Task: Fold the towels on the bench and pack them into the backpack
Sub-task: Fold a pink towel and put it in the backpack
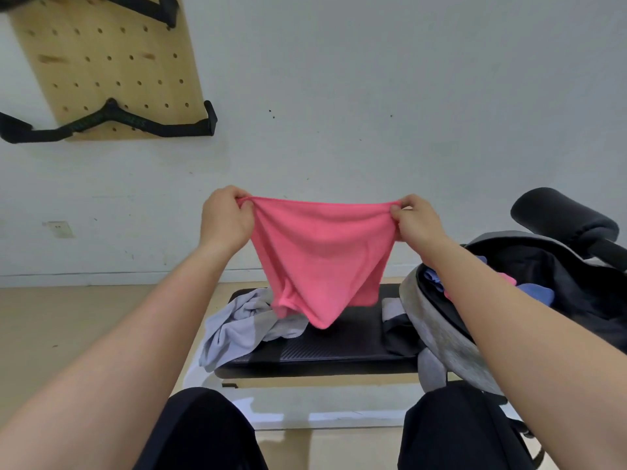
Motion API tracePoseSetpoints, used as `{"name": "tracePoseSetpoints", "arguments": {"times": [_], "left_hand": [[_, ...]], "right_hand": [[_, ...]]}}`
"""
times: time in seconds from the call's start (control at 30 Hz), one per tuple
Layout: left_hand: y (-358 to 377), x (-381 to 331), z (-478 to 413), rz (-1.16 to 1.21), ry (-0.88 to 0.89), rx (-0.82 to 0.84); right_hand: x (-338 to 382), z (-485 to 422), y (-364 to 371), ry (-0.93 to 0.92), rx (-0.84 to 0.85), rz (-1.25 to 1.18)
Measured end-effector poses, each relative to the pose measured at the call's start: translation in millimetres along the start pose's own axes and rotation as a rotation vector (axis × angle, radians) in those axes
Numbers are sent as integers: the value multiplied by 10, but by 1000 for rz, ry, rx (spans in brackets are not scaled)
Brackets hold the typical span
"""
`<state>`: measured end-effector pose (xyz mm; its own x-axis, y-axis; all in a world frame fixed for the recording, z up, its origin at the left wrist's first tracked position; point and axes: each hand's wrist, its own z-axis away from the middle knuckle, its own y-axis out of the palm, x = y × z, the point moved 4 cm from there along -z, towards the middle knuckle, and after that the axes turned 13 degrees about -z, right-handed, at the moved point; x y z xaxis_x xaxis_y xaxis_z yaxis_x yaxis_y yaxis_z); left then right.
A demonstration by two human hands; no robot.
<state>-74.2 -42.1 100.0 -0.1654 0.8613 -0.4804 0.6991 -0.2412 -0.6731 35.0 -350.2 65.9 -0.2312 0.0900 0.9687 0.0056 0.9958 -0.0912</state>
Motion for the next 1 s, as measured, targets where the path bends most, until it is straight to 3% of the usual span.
{"name": "tracePoseSetpoints", "arguments": {"times": [0.07, 0.13, 0.23, 0.33, 0.5, 0.8, 1.0], "left_hand": [[20, 52, 17, 62, -75, 98], [56, 21, 62, 111, -24, 145], [-34, -24, 102, 194, -6, -24], [-70, -39, 106, 207, -12, -115], [30, 35, 55, 158, -29, -16], [27, 217, 187, 101, -38, 7], [-30, 238, 107, 219, -83, -30]], "right_hand": [[18, 41, 53, 31, 70, -106], [43, 20, 14, -21, -6, -70], [68, 4, -39, -108, -110, -27], [79, -13, 22, -130, -97, -39], [78, -27, 86, -119, -62, -31], [-61, 81, 89, -80, 23, 89], [-105, -17, 89, -8, 47, -92]]}}
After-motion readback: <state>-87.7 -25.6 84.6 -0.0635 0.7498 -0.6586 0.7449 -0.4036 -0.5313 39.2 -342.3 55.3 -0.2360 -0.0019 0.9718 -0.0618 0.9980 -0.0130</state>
